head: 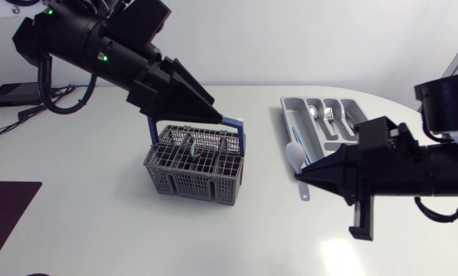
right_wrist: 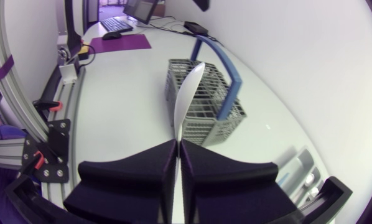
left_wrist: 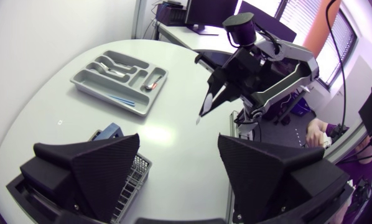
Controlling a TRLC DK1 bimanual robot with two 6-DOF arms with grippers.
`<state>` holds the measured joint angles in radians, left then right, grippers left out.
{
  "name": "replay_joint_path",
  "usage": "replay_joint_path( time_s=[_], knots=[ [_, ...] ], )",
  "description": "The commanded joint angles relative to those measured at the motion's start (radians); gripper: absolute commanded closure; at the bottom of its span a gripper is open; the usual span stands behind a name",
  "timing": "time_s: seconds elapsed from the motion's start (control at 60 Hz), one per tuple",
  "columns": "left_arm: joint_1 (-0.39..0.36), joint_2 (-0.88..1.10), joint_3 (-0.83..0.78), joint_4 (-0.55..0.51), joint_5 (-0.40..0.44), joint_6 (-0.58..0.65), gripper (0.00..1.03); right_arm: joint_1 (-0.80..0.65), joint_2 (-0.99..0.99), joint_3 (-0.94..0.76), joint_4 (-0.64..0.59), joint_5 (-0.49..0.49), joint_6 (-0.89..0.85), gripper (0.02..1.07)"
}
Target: Unload the cutlery basket into the drawer organizer.
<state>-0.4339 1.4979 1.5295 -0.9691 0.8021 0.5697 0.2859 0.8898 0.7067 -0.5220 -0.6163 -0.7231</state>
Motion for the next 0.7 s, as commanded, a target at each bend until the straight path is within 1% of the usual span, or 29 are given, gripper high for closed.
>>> replay_joint_path(
  time_s=[0.0, 0.017, 0.05, 0.1, 0.15, 0.233, 0.283, 0.35, 0.4, 0.467, 0.517, 0.617, 0.683],
  knots=[
    [-0.006, -0.034, -0.063, 0.021, -0.055, -0.062, 0.05, -0.113, -0.002, -0.030, -0.029, -0.007, -0.130, 1.01],
    [-0.011, -0.034, -0.074, 0.027, -0.086, -0.073, 0.05, -0.139, -0.002, -0.035, -0.026, -0.005, -0.151, 1.01],
    [-0.019, -0.036, -0.089, 0.035, -0.118, -0.083, 0.05, -0.185, 0.005, -0.042, -0.021, -0.007, -0.188, 1.01],
    [-0.020, -0.034, -0.111, 0.038, -0.142, -0.094, 0.05, -0.249, 0.021, -0.047, -0.015, -0.007, -0.240, 1.01],
    [-0.023, -0.034, -0.132, 0.046, -0.193, -0.113, 0.06, -0.323, 0.041, -0.067, 0.022, -0.003, -0.299, 1.01],
    [-0.022, -0.036, -0.163, 0.046, -0.219, -0.131, 0.06, -0.418, 0.090, -0.078, 0.056, -0.003, -0.383, 1.01],
    [-0.022, -0.034, -0.175, 0.044, -0.248, -0.149, 0.06, -0.468, 0.115, -0.093, 0.103, 0.003, -0.421, 1.01],
    [-0.022, -0.036, -0.192, 0.046, -0.261, -0.163, 0.06, -0.513, 0.158, -0.099, 0.148, 0.007, -0.466, 1.01],
    [-0.029, -0.034, -0.203, 0.046, -0.293, -0.182, 0.06, -0.553, 0.196, -0.107, 0.197, 0.009, -0.503, 1.01],
    [-0.035, -0.041, -0.216, 0.046, -0.297, -0.186, 0.06, -0.599, 0.256, -0.090, 0.211, 0.001, -0.547, 1.01],
    [-0.039, -0.047, -0.224, 0.046, -0.316, -0.188, 0.06, -0.640, 0.310, -0.081, 0.241, -0.010, -0.588, 1.01],
    [-0.042, -0.056, -0.238, 0.046, -0.317, -0.189, 0.06, -0.708, 0.440, -0.041, 0.289, -0.017, -0.661, 1.01],
    [-0.045, -0.062, -0.250, 0.046, -0.319, -0.188, 0.06, -0.726, 0.503, -0.056, 0.422, 0.012, -0.679, 1.01]
  ],
)
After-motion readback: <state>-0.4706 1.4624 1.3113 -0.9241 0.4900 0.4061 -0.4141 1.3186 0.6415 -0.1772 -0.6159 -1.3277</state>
